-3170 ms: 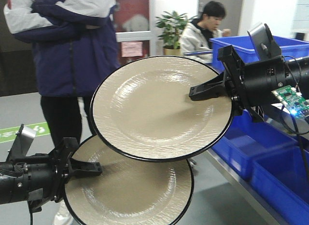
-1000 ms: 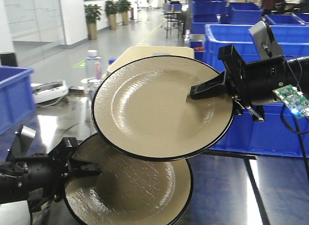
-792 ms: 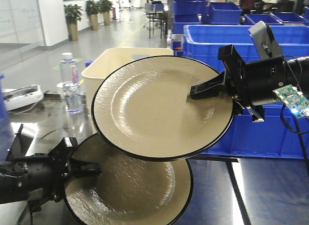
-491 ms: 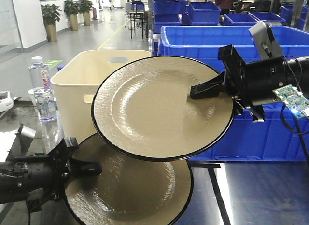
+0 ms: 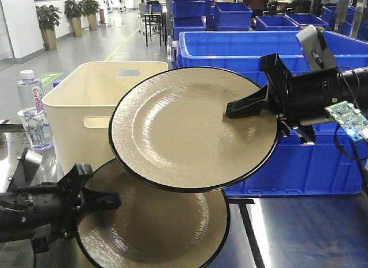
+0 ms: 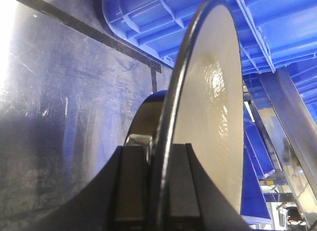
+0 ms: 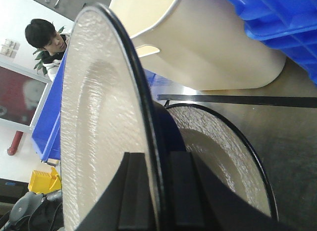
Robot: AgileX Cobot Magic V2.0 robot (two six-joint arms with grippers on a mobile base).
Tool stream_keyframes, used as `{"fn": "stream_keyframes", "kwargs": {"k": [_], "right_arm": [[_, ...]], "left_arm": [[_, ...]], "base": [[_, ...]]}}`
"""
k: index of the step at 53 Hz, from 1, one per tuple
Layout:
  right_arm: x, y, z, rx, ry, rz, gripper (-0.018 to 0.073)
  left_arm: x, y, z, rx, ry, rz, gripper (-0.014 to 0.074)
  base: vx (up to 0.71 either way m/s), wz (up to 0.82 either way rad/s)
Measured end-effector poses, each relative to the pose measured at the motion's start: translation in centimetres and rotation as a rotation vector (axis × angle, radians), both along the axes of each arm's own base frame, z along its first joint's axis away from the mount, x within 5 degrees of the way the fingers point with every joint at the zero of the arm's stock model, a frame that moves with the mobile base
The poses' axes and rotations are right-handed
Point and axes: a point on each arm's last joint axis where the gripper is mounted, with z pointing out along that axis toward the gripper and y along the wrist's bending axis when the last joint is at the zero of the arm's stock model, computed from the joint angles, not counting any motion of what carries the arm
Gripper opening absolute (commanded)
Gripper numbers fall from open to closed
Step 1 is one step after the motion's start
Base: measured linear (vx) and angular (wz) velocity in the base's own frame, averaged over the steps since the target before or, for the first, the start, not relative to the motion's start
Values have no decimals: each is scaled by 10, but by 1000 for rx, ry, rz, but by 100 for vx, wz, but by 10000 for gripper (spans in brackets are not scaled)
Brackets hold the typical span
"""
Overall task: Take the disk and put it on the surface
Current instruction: 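Lower the left gripper's plate onto the table beside the bin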
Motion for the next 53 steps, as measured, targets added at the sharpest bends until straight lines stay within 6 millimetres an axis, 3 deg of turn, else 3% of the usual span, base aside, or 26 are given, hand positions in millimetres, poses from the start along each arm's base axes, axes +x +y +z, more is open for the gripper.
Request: {"fn": "stream_keyframes", "kwargs": {"k": [41,53], "right_arm": [[1,0,1,4,-9,-15,-8],[3,-1,1,4,-19,-33,-8]], "left_arm": [[1,1,0,5,-4,17,1],[0,3,-6,113,-17,-16,1]], "base": [[0,0],[0,0]]}}
